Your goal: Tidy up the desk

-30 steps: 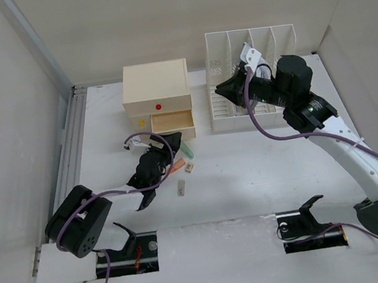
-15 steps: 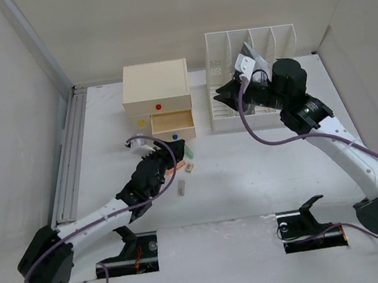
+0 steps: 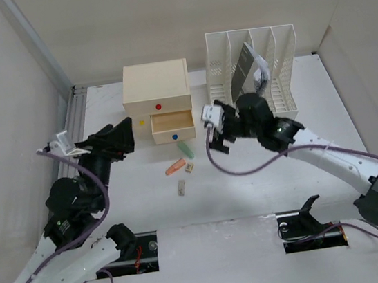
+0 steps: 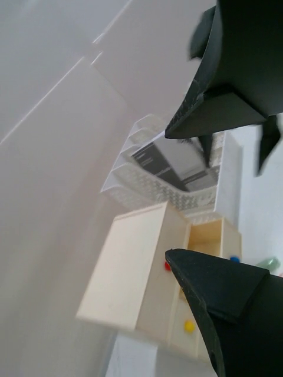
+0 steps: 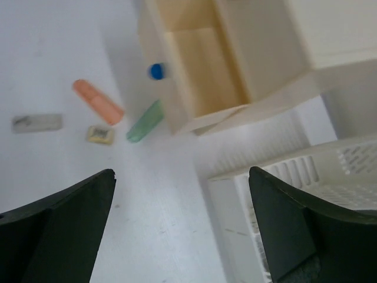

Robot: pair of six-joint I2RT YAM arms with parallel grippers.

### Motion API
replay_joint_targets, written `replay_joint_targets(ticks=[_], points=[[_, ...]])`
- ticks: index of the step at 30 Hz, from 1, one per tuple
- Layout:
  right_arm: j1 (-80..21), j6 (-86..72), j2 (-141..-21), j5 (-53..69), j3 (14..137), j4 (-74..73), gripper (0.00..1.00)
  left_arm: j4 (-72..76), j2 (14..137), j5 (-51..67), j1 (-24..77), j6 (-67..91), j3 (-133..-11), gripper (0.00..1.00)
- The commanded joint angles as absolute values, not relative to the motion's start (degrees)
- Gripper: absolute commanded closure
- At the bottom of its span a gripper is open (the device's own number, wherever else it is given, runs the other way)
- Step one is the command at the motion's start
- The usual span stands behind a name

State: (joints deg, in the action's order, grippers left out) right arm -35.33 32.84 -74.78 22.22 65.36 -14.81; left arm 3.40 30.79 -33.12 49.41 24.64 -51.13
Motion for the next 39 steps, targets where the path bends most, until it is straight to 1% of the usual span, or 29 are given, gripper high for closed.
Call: replay_joint_targets(ticks=[1, 2, 3, 4, 5, 7, 9, 10, 11, 12, 13, 18, 19, 22, 29, 30, 32, 39], points=[[-44.7, 39.4, -68.6, 8.3, 59.9, -8.2, 0.0, -5.5, 27.4, -42.2, 49.6, 14.9, -50.1, 0.27], [-45.7, 37.8, -70.0, 8.3, 59.9, -9.2, 0.0, -5.5, 25.1, -43.5, 49.6, 14.2, -49.1, 0.26], [-45.7, 32.9, -71.6, 8.8, 61.0, -10.4, 0.0, -5.5, 24.0, -44.1, 49.6, 14.2, -48.2, 0.25], [-46.2, 30.3, -74.7, 8.8, 61.5, -10.5, 0.02, -5.5, 23.0, -44.1, 49.6, 13.4, -47.1, 0.25], [-46.9, 27.6, -76.1, 8.8, 61.5, -10.5, 0.13, -4.8, 21.4, -44.1, 49.6, 13.4, -45.5, 0.25], [-46.9, 21.0, -78.4, 8.1, 63.0, -9.3, 0.2, -4.0, 20.7, -42.5, 49.6, 12.7, -44.9, 0.24], [-47.5, 15.7, -83.5, 7.3, 64.6, -8.7, 0.26, -4.0, 20.7, -41.8, 49.6, 12.7, -44.9, 0.24], [-47.5, 13.3, -83.5, 5.9, 65.2, -8.7, 0.29, -4.0, 20.7, -41.8, 49.6, 12.7, -44.9, 0.24], [-48.2, 10.7, -86.7, 3.9, 66.0, -8.7, 0.32, -4.0, 21.3, -41.8, 49.6, 12.7, -44.9, 0.24], [-49.6, 8.6, -88.4, -1.1, 66.8, -8.7, 0.32, -4.0, 21.3, -41.8, 49.6, 12.7, -44.9, 0.24], [-50.3, 6.5, -90.0, -3.4, 67.5, -8.7, 0.32, -4.0, 21.3, -41.3, 49.6, 12.1, -44.9, 0.24], [-51.5, -0.1, -97.0, -7.4, 70.4, -8.2, 0.33, -4.0, 20.7, -41.3, 49.6, 12.1, -44.4, 0.24], [-52.0, -1.0, -97.6, -9.4, 70.4, -7.6, 0.35, -4.0, 20.7, -41.3, 49.6, 12.1, -44.4, 0.24], [-52.0, -2.6, -99.4, -13.0, 70.4, -6.2, 0.35, -4.0, 20.1, -41.8, 49.6, 12.1, -44.4, 0.24], [-52.6, -4.7, -102.8, -15.2, 70.4, -4.2, 0.35, -3.4, 20.1, -41.8, 49.6, 12.1, -43.9, 0.24], [-52.6, -5.3, -102.8, -15.2, 70.4, -3.7, 0.38, -3.4, 20.1, -42.4, 49.6, 12.1, -43.9, 0.24], [-53.1, -5.9, -103.4, -15.8, 69.9, -2.3, 0.39, -3.4, 20.1, -42.4, 49.6, 12.1, -43.9, 0.24], [-54.8, -5.9, -104.6, -16.3, 68.6, 1.0, 0.39, -3.4, 19.6, -42.4, 49.6, 11.6, -43.9, 0.24]])
